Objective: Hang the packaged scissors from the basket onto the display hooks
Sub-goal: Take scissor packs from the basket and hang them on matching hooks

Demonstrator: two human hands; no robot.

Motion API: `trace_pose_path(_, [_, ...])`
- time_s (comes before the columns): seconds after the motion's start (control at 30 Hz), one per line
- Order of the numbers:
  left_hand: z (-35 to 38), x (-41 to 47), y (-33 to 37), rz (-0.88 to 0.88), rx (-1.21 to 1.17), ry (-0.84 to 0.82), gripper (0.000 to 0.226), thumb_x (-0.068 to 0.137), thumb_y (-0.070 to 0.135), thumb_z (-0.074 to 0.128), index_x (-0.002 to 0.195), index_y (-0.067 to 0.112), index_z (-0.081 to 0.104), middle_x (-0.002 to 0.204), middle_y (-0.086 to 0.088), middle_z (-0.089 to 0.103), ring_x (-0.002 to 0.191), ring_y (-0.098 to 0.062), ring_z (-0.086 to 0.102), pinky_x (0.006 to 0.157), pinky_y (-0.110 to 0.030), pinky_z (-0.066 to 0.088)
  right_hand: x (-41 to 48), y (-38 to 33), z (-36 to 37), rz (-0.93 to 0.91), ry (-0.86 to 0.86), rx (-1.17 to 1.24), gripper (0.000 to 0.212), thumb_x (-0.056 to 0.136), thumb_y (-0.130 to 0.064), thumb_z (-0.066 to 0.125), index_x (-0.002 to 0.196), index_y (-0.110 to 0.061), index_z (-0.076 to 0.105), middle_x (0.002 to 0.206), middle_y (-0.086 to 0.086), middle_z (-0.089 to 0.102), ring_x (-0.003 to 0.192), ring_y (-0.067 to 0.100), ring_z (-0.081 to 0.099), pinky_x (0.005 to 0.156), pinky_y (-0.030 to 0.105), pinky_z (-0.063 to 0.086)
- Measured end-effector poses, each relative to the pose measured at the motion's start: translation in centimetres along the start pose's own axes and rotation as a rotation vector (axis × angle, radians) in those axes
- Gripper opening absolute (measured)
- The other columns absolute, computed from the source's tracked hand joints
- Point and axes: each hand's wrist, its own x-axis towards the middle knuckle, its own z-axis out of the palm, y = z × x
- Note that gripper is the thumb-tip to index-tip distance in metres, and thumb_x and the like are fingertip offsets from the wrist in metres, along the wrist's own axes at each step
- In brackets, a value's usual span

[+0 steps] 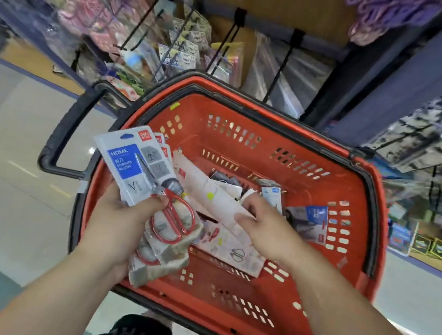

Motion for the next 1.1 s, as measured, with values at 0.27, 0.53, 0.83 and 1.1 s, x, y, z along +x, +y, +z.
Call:
trace_pose_path(0.27, [4.4,-1.9,-0.8,-0.003,-0.075,-0.005,0.034,0.091,0.0,0.074,0.119,0.019,0.069,0.102,-0.006,0.082,0.092,-0.031,0.08,0.092,-0.06,0.061,-6.5,-4.4,-1.2,-0.162,-0.073,0.43,0.038,0.083,-0.004,0.066,0.082,-0.032,0.042,0.077,0.001,0.042,0.067,0.015,0.035,0.06,0.034,0.029])
trace_pose_path(0.53, [6.0,-2.7,-0.6,0.006,-0.226,-0.147,0.039,0.097,0.005,0.068,0.134,0.016,0.066,0.122,-0.013,0.077,0.111,-0.04,0.074,0.102,-0.067,0.053,-6.2,-4.9,-0.7,-0.24,0.227,0.476,0.025,0.091,-0.048,0.065,0.085,-0.026,0.053,0.097,0.003,0.061,0.088,0.018,0.06,0.084,0.041,0.049])
trace_pose_path(0.83, [5.7,-2.1,0.3,-0.056,-0.263,-0.2,0.068,0.085,0.059,0.077,0.14,0.021,0.063,0.129,-0.016,0.074,0.113,-0.043,0.073,0.095,-0.066,0.057,-5.0,-5.4,0.4,-0.19,0.21,0.544,0.075,0.076,-0.025,0.09,0.144,-0.032,0.06,0.135,-0.008,0.068,0.12,0.003,0.066,0.103,0.03,0.055])
trace_pose_path(1.1, [1.0,1.3,-0.6,0.015,-0.058,-0.163,0.064,0.07,0.009,0.087,0.13,0.014,0.067,0.118,-0.014,0.078,0.098,-0.036,0.077,0.078,-0.049,0.064,0.4,-0.1,-1.0,0.078,0.027,0.581,0.028,0.104,-0.026,0.063,0.131,-0.031,0.068,0.125,0.001,0.07,0.109,0.02,0.068,0.083,0.023,0.056])
